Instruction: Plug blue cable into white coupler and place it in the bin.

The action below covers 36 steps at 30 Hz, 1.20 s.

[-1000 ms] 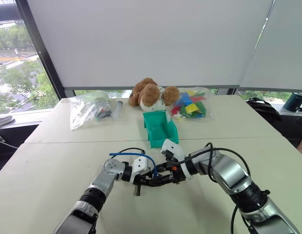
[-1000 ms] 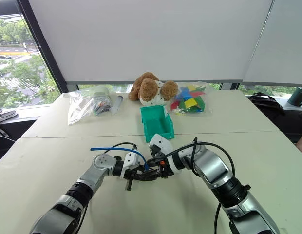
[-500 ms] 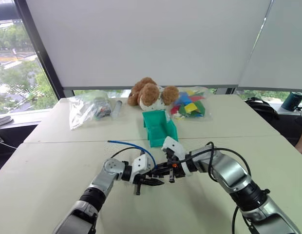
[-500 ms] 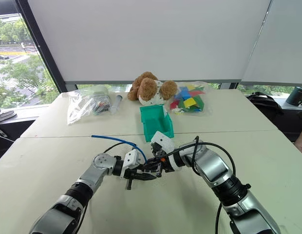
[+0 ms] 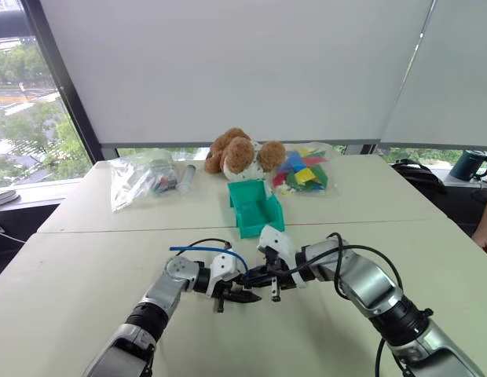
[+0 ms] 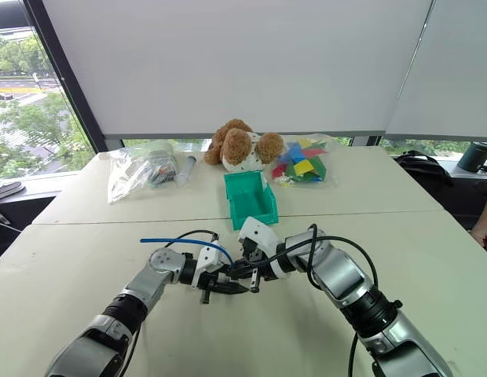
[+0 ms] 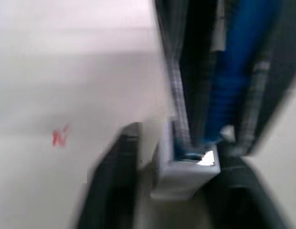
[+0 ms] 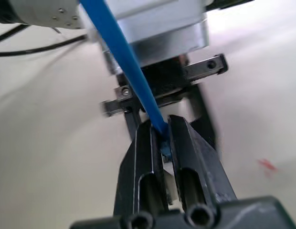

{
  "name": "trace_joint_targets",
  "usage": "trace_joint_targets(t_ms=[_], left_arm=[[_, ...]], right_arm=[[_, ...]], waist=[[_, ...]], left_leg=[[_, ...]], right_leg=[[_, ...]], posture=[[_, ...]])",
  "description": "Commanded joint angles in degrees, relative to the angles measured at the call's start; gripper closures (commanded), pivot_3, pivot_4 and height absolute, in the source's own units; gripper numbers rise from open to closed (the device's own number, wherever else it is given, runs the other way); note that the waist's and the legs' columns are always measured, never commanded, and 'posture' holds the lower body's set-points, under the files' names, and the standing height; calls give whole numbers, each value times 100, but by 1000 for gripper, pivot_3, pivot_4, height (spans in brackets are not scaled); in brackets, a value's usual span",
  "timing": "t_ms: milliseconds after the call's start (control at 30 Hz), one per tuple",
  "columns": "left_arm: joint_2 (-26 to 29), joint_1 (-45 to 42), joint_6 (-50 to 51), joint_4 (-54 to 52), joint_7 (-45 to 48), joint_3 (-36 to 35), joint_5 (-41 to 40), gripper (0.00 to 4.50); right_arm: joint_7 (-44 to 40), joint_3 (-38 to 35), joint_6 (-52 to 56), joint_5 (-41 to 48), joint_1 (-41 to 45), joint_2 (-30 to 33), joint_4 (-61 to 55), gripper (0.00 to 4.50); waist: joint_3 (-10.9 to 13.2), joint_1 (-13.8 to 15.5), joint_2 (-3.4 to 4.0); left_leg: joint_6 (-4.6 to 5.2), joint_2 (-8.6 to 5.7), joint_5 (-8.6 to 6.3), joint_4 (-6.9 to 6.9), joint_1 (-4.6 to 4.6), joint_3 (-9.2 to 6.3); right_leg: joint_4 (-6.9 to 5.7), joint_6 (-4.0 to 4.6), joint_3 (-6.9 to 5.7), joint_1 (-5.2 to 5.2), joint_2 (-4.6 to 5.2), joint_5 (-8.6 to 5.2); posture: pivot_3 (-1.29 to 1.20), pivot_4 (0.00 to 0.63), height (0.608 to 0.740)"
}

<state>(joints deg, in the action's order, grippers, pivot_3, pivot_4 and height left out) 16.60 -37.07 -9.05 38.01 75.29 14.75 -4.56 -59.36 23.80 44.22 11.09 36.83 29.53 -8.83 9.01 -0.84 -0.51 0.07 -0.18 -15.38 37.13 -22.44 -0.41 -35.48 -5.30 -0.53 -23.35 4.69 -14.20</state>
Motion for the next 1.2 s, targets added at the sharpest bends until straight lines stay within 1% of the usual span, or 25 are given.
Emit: trace_joint_targets(t_ms=[33, 67, 233, 300, 333, 367, 400, 433, 500, 633, 800, 867, 933, 1000, 1033, 1100, 1167, 1200], left_arm=[[263, 155, 148, -367, 3, -127, -84, 641], [386, 225, 254, -535, 21, -172, -129, 44], [871, 511, 780, -1241, -64, -500, -456, 10], [1031, 614, 1065, -1513, -232, -737, -624, 10], [1099, 674, 1217, -1633, -349, -912, -748, 10], [1150, 725, 1323, -1729, -463, -1051, -839, 10], [1176, 759, 1398, -1798, -539, -1132, -893, 10], [1197, 812, 1572, -1947, -706, -1287, -991, 10], [1209, 855, 1799, -2131, -915, -1426, -1091, 10], [1304, 1086, 2509, -2797, -1372, -1792, -1429, 10], [1454, 1358, 3068, -3458, -1621, -1896, -1659, 10], [1483, 1439, 3233, -3656, -1704, -1945, -1767, 10], [1524, 1513, 3370, -3842, -1783, -1988, -1855, 0], [1544, 1568, 3489, -4004, -1893, -2046, -1947, 0], [1553, 1594, 3560, -4081, -1946, -2076, -1999, 0], [1589, 1650, 3664, -4217, -2016, -2106, -2077, 0], [1627, 1702, 3781, -4337, -2084, -2127, -2160, 0], [1642, 1726, 3841, -4395, -2111, -2138, -2202, 0]], right_arm=[[91, 15, 357, 46, -58, -10, 292, 4500], [111, -92, 394, 91, 6, 3, 264, 4500], [166, -583, 618, 346, 351, 81, 76, 4500], [240, -875, 716, 481, 645, 94, 67, 4500], [326, -1079, 750, 537, 930, 66, 199, 4500], [401, -1238, 779, 576, 1202, 42, 367, 4500], [451, -1327, 793, 601, 1379, 27, 497, 4500], [555, -1422, 643, 526, 1767, 1, 906, 4500], [645, -1483, 410, 424, 2199, -19, 1435, 4500], [880, -1405, -596, -97, 3425, -246, 3820, 4500], [769, -1325, -1628, -491, 4096, -772, 6098, 4500], [910, -1408, -1963, -618, 4282, -960, 6858, 4500], [1080, -1528, -2198, -693, 4424, -1095, 7438, 3706], [1192, -1616, -2381, -748, 4528, -1162, 7777, 2879], [1243, -1675, -2432, -747, 4587, -1184, 7882, 2234], [1270, -1761, -2525, -788, 4699, -1196, 8001, 1298], [1224, -1844, -2575, -814, 4830, -1147, 8013, 250], [1186, -1867, -2595, -833, 4889, -1098, 7986, 54]], waist=[[0, 1, 0], [0, 2, 0], [10, 6, 6], [22, 10, 11], [22, 12, 12], [28, 11, 13], [30, 15, 13], [31, 17, 13], [34, 10, 14], [35, -7, 15], [36, -35, 15], [39, -43, 19], [43, -40, 20], [50, -29, 21], [51, -32, 23], [53, -34, 24], [56, -37, 25], [56, -37, 25]], left_leg=[[0, 1, 0, 0, 1, 0], [0, 2, 0, 0, 1, 0], [-1, 4, 0, -4, -8, 0], [-1, 1, 0, -5, -27, 0], [-3, -1, 1, -1, -53, 1], [-20, -6, 11, 7, -94, 2], [-35, -11, 20, 11, -120, 4], [-37, -17, 21, 11, -127, 7], [-37, -20, 21, 7, -128, 10], [-37, -20, 21, -2, -126, 12], [-37, -20, 21, -6, -126, 23], [-37, -20, 21, -7, -126, 26], [-39, -20, 22, -5, -126, 27], [-44, -20, 25, -5, -126, 26], [-46, -20, 26, -4, -126, 26], [-49, -20, 28, -2, -125, 27], [-53, -20, 31, -2, -125, 26], [-56, -20, 32, -2, -124, 26]], right_leg=[[0, 4, 1, 0, 0, 1], [0, 7, 3, -1, 3, 2], [1, 13, 14, -17, 18, 3], [1, 13, 12, -32, 29, 4], [-1, 13, 13, -55, 34, 5], [-11, 12, 15, -103, 37, 15], [-22, -3, 17, -131, 42, 26], [-30, -13, 19, -142, 48, 33], [-31, -16, 17, -145, 51, 35], [-29, -16, 13, -147, 48, 35], [-31, -17, 11, -148, 34, 36], [-32, -17, 11, -148, 33, 36], [-39, -18, 11, -149, 32, 36], [-44, -18, 11, -151, 32, 36], [-45, -18, 12, -151, 32, 36], [-48, -18, 13, -151, 32, 36], [-52, -18, 13, -152, 32, 36], [-54, -18, 13, -153, 31, 36]], posture=[[0, 150, 740], [0, 150, 740], [0, 150, 740], [0, 150, 740], [0, 150, 740], [0, 150, 740], [0, 150, 740], [0, 150, 740], [0, 150, 740], [0, 150, 740], [0, 150, 740], [0, 150, 740], [0, 150, 740], [0, 150, 740], [0, 150, 740], [0, 150, 740], [0, 150, 740], [0, 150, 740]])
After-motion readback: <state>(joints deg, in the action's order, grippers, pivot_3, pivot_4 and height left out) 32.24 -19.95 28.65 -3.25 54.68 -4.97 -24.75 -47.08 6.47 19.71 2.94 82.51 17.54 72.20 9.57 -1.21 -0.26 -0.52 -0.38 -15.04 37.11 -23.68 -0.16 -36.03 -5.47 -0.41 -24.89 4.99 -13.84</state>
